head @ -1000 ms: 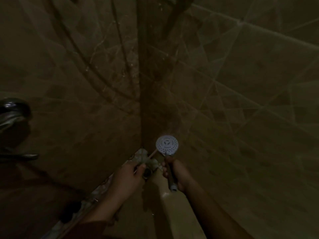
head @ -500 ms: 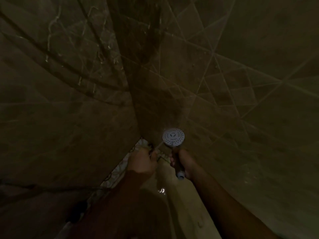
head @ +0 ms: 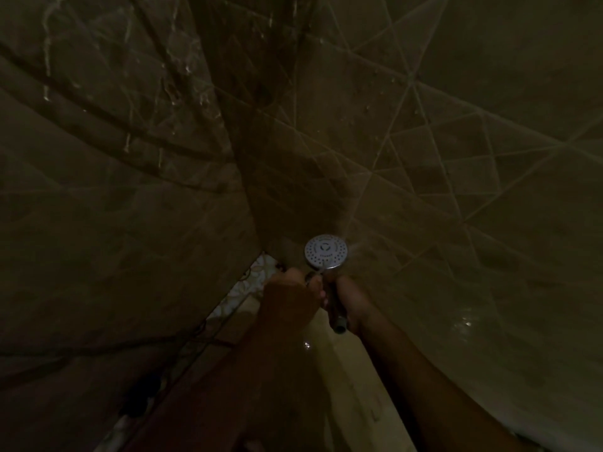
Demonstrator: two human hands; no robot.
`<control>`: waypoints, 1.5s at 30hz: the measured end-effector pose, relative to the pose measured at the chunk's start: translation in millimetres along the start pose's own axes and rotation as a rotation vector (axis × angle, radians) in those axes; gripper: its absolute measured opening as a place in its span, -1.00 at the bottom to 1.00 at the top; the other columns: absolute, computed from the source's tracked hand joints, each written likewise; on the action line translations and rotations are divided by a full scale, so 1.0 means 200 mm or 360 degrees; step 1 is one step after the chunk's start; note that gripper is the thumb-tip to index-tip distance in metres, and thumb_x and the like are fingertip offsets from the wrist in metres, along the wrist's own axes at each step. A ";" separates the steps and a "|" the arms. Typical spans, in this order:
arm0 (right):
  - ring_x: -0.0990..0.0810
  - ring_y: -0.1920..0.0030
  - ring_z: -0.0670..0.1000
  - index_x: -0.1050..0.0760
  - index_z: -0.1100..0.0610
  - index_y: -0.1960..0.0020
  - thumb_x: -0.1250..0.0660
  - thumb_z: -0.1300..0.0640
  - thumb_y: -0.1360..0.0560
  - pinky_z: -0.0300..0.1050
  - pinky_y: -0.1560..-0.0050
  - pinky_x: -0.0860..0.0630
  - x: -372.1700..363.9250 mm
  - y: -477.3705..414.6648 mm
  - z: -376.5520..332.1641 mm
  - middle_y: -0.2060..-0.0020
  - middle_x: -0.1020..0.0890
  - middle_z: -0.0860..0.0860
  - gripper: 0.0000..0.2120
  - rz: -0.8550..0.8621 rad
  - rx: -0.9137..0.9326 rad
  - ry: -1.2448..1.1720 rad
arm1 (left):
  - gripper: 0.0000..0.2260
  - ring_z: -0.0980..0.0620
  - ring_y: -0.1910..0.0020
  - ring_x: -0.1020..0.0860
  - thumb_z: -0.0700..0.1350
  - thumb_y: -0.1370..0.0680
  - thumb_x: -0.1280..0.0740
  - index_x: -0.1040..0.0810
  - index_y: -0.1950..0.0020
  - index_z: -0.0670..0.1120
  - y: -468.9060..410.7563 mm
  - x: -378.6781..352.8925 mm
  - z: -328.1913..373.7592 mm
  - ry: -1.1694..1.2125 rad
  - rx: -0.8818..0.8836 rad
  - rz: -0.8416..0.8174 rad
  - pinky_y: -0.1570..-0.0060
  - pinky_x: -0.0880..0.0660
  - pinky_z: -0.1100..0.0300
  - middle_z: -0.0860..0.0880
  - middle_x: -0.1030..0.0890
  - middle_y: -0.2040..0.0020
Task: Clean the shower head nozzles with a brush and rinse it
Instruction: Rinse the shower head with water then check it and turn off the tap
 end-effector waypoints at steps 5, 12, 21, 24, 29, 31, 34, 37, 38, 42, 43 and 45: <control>-0.48 0.47 -0.03 -0.57 0.28 0.02 -0.22 0.17 -0.62 -0.15 0.46 -0.42 0.04 -0.01 -0.02 0.40 -0.56 0.08 -0.79 -0.0019 0.0069 -0.0023 | -0.63 -0.22 -0.17 -0.57 0.06 -0.63 -0.25 -0.62 -0.22 -0.19 -0.03 0.05 -0.02 0.0091 0.0064 0.0021 -0.11 -0.46 0.09 -0.24 -0.63 -0.16; -0.48 0.46 -0.02 -0.54 0.26 0.00 -0.19 0.20 -0.61 -0.15 0.45 -0.43 0.03 -0.01 -0.02 0.38 -0.55 0.09 -0.82 -0.0023 0.0052 -0.0036 | -0.69 -0.20 -0.16 -0.58 0.01 -0.65 -0.26 -0.58 -0.22 -0.19 0.00 0.10 -0.02 0.0084 0.0088 0.0038 -0.09 -0.46 0.11 -0.19 -0.63 -0.13; -0.49 0.47 0.02 -0.59 0.25 0.18 -0.22 0.22 -0.60 -0.05 0.34 -0.46 0.01 0.01 -0.01 0.41 -0.59 0.09 -0.74 0.0008 0.0146 0.0088 | -0.63 -0.17 -0.16 -0.57 0.09 -0.64 -0.23 -0.61 -0.14 -0.18 -0.02 0.05 0.10 -0.0138 0.0019 0.0039 -0.06 -0.46 0.12 -0.20 -0.64 -0.14; -0.49 0.45 0.01 -0.61 0.25 0.11 -0.21 0.18 -0.61 -0.06 0.38 -0.44 0.01 0.00 0.00 0.36 -0.58 0.12 -0.75 -0.0015 0.0148 0.0034 | -0.67 -0.21 -0.15 -0.59 0.04 -0.63 -0.26 -0.62 -0.19 -0.18 0.00 0.08 0.04 -0.0026 0.0083 0.0110 -0.05 -0.48 0.10 -0.22 -0.64 -0.13; -0.46 0.46 -0.01 -0.51 0.26 0.07 -0.18 0.19 -0.63 -0.14 0.47 -0.41 0.02 0.00 -0.01 0.38 -0.53 0.09 -0.80 0.0014 0.0058 -0.0053 | -0.69 -0.22 0.00 -0.64 0.01 -0.63 -0.25 -0.63 -0.03 -0.22 0.02 0.11 -0.02 0.0074 0.0085 0.0108 0.18 -0.38 0.19 -0.21 -0.68 0.03; -0.46 0.49 -0.02 -0.52 0.26 0.06 -0.19 0.18 -0.64 -0.15 0.48 -0.40 0.01 0.00 0.00 0.40 -0.53 0.08 -0.79 0.0026 0.0044 -0.0058 | -0.65 -0.20 0.12 -0.66 0.02 -0.61 -0.27 -0.64 0.07 -0.25 0.03 0.14 0.01 0.0075 -0.0043 0.0360 0.25 -0.43 0.15 -0.22 -0.68 0.15; -0.47 0.52 -0.03 -0.56 0.24 0.12 -0.19 0.17 -0.63 -0.16 0.53 -0.40 -0.01 0.00 0.00 0.41 -0.55 0.10 -0.75 0.0056 0.0021 -0.0047 | -0.66 -0.10 0.08 -0.60 0.06 -0.63 -0.26 -0.66 -0.04 -0.19 0.06 0.10 0.06 -0.0034 -0.0051 0.0217 0.16 -0.42 0.13 -0.17 -0.68 0.03; -0.50 0.48 -0.02 -0.55 0.22 0.23 -0.18 0.22 -0.56 -0.14 0.49 -0.42 -0.01 0.01 0.01 0.44 -0.57 0.08 -0.74 0.0088 0.0000 -0.0052 | -0.70 -0.19 0.08 -0.63 0.03 -0.60 -0.33 -0.67 0.04 -0.20 0.09 0.04 0.08 -0.0004 -0.0110 0.0131 0.22 -0.31 0.13 -0.20 -0.67 0.10; -0.51 0.48 -0.02 -0.58 0.20 0.30 -0.19 0.23 -0.56 -0.14 0.48 -0.42 0.00 0.01 0.01 0.45 -0.57 0.07 -0.69 0.0097 0.0000 -0.0055 | -0.74 -0.17 0.22 -0.65 0.00 -0.54 -0.42 -0.67 0.17 -0.20 0.10 0.04 0.09 -0.0015 -0.0121 0.0110 0.32 -0.34 0.15 -0.18 -0.66 0.23; -0.50 0.43 0.01 -0.55 0.21 0.23 -0.21 0.21 -0.59 -0.12 0.39 -0.44 0.00 0.03 0.00 0.38 -0.56 0.10 -0.74 0.0050 0.0023 -0.0069 | -0.74 -0.15 0.16 -0.66 0.01 -0.50 -0.47 -0.68 0.08 -0.20 0.08 0.12 0.09 -0.0083 -0.0104 0.0219 0.25 -0.53 0.17 -0.20 -0.69 0.15; -0.48 0.45 -0.01 -0.53 0.21 0.19 -0.19 0.21 -0.60 -0.14 0.43 -0.43 0.00 0.04 0.00 0.39 -0.55 0.09 -0.77 0.0039 0.0022 -0.0062 | -0.69 -0.18 -0.03 -0.63 0.04 -0.60 -0.34 -0.65 -0.08 -0.21 0.06 0.12 0.07 -0.0086 -0.0022 0.0162 0.06 -0.52 0.14 -0.21 -0.67 -0.03; -0.45 0.50 -0.02 -0.50 0.22 0.15 -0.17 0.20 -0.62 -0.16 0.51 -0.40 0.01 0.03 0.00 0.41 -0.53 0.08 -0.78 0.0043 0.0009 -0.0050 | -0.64 -0.19 -0.18 -0.57 0.05 -0.67 -0.20 -0.59 -0.20 -0.20 0.04 0.13 0.00 -0.0047 0.0058 0.0100 -0.09 -0.46 0.10 -0.21 -0.63 -0.16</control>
Point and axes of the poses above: each hand's wrist, its own y-axis away from the middle knuckle, its own x-axis out of the back of the hand, z = x × y, the point moved 4 cm from there along -y, towards the middle knuckle
